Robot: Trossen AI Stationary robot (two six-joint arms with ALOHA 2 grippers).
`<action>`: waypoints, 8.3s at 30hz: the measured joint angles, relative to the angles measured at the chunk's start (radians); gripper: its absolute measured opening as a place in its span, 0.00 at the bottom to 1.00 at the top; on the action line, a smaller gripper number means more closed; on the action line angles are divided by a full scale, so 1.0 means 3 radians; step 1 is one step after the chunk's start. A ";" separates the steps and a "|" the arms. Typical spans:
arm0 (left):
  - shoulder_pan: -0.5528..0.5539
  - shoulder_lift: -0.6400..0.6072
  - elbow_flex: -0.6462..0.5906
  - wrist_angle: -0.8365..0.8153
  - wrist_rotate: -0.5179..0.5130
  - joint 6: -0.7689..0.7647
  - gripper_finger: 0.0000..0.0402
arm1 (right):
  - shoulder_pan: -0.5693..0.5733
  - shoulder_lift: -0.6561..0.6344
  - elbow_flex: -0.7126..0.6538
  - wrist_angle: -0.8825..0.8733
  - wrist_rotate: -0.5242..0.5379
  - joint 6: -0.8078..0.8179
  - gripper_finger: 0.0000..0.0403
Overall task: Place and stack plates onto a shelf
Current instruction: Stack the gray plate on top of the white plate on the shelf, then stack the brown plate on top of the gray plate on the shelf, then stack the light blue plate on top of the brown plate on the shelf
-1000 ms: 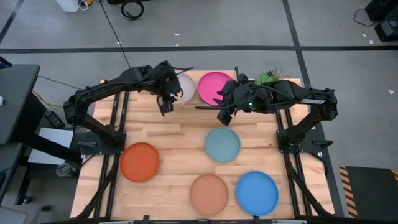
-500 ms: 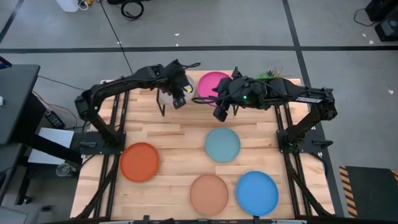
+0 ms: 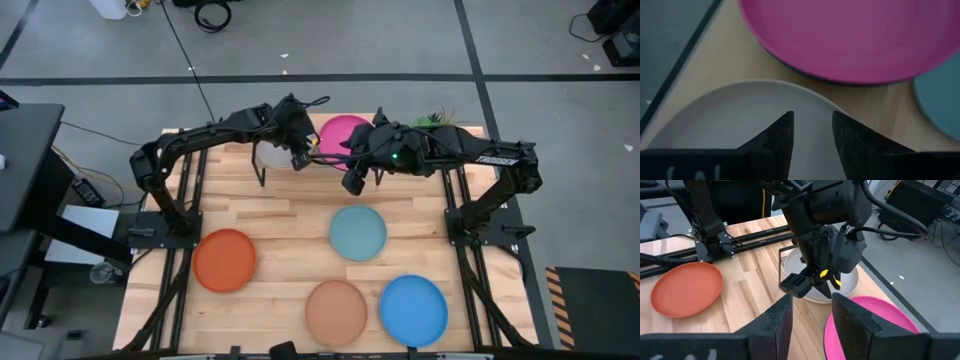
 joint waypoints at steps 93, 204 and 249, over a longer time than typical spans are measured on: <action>-0.3365 0.0861 -0.0269 0.0480 -0.1185 -0.4914 0.35 | 0.0426 -0.0005 -0.0295 -0.1126 -0.0900 0.1090 0.36; -0.1347 -0.1068 -0.0319 0.0581 0.0644 -0.0694 0.35 | 0.0177 -0.0515 -0.2307 -0.0427 -0.1459 0.0285 0.35; -0.1906 -0.2049 -0.1872 0.1849 -0.0560 -0.2119 0.35 | 0.1039 0.0138 -0.3727 0.1775 -0.1231 -0.0551 0.04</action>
